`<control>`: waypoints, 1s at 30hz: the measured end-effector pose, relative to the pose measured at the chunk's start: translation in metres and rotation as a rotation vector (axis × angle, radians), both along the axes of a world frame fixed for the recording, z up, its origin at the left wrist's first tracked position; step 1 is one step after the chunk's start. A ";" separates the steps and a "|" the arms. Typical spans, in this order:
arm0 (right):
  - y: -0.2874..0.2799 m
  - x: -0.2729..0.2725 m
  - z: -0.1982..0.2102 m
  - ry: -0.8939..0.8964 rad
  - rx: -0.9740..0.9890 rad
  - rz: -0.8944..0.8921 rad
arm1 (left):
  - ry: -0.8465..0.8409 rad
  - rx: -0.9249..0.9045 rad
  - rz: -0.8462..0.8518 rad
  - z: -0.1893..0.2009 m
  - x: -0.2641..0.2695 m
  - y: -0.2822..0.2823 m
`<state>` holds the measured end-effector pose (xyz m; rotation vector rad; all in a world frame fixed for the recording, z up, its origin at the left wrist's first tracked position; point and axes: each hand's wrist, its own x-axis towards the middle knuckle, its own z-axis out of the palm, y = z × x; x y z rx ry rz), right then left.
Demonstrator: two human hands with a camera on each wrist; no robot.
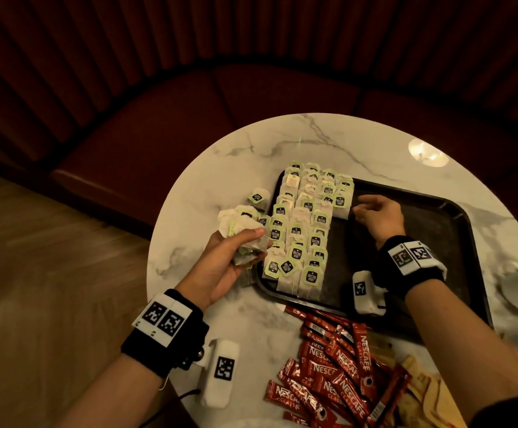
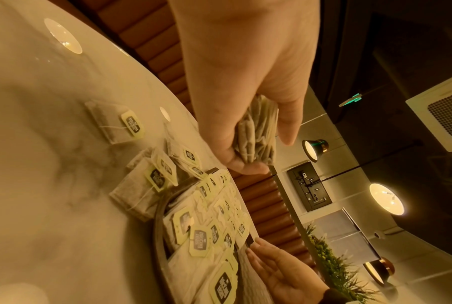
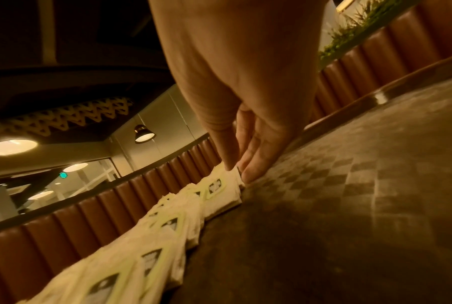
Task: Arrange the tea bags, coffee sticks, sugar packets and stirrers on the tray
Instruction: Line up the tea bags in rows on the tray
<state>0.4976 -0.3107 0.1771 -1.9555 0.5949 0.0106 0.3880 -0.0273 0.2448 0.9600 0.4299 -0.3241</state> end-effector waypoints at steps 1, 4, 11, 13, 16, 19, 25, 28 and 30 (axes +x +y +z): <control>0.005 -0.005 0.007 -0.029 0.008 0.020 | 0.005 -0.012 0.003 0.000 0.000 -0.001; 0.034 -0.031 0.041 -0.106 0.141 0.186 | 0.038 -0.054 0.017 0.001 0.001 -0.006; 0.090 -0.082 0.089 -0.055 0.289 0.743 | 0.007 -0.085 -0.062 0.008 0.001 -0.016; 0.095 -0.086 0.087 -0.086 0.331 0.730 | -0.018 -0.070 -0.075 0.010 0.000 -0.017; 0.098 -0.090 0.086 -0.096 0.375 0.694 | -0.050 -0.047 -0.091 0.011 -0.001 -0.016; 0.097 -0.094 0.088 -0.101 0.445 0.614 | -0.090 -0.031 -0.060 0.011 -0.002 -0.013; 0.094 -0.105 0.078 -0.088 0.520 0.465 | -0.210 0.040 0.072 0.009 0.000 -0.011; 0.097 -0.113 0.076 -0.077 0.581 0.443 | -0.236 0.082 0.093 0.008 0.001 -0.012; 0.096 -0.117 0.075 -0.083 0.597 0.433 | -0.239 0.099 0.104 0.009 0.002 -0.015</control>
